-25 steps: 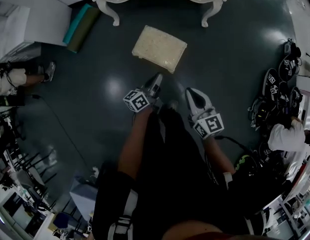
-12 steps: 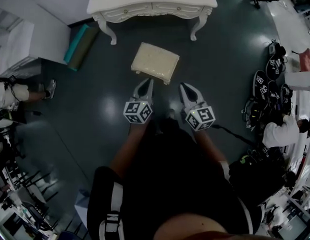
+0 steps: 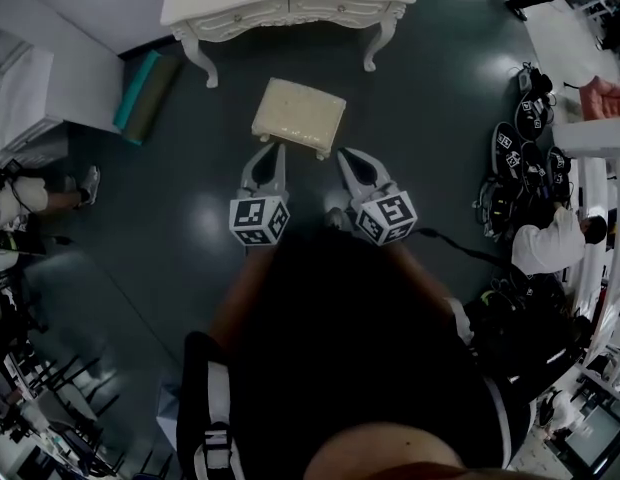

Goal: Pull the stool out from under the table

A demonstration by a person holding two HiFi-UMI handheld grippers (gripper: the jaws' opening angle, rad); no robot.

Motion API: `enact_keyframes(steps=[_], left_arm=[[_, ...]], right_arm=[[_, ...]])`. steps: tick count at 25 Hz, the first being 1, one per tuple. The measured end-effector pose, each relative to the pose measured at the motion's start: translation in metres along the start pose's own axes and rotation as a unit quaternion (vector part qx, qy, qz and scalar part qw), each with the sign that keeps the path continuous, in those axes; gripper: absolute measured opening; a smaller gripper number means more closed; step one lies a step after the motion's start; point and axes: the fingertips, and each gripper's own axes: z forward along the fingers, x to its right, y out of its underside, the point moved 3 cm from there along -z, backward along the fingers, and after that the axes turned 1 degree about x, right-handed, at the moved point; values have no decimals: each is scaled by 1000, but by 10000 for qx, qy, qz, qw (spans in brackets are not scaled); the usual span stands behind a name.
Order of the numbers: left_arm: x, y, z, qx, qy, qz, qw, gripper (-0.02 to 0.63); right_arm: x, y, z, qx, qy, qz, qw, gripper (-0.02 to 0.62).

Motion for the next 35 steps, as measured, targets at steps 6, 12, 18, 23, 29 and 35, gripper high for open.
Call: enact_keyframes(steps=[6, 12, 18, 23, 29, 35], left_arm=[[5, -10, -8, 139, 24, 125, 9998, 8], [-4, -18, -11, 243, -11, 192, 9995, 8], [-2, -19, -5, 266, 72, 287, 9992, 8], [-6, -18, 1, 189, 53, 337, 9992, 8], [-1, -24, 6, 225, 114, 376, 9990, 8], [7, -21, 5, 134, 302, 544, 9980, 8]], right_arm=[[4, -1, 4, -31, 22, 225, 9997, -1], [1, -4, 9, -7, 44, 101, 9999, -2], [5, -4, 12, -20, 72, 84, 9999, -2], [9, -6, 13, -14, 128, 85, 9999, -2], [9, -12, 14, 34, 89, 50, 9999, -2], [6, -10, 16, -5, 51, 24, 10000, -2]])
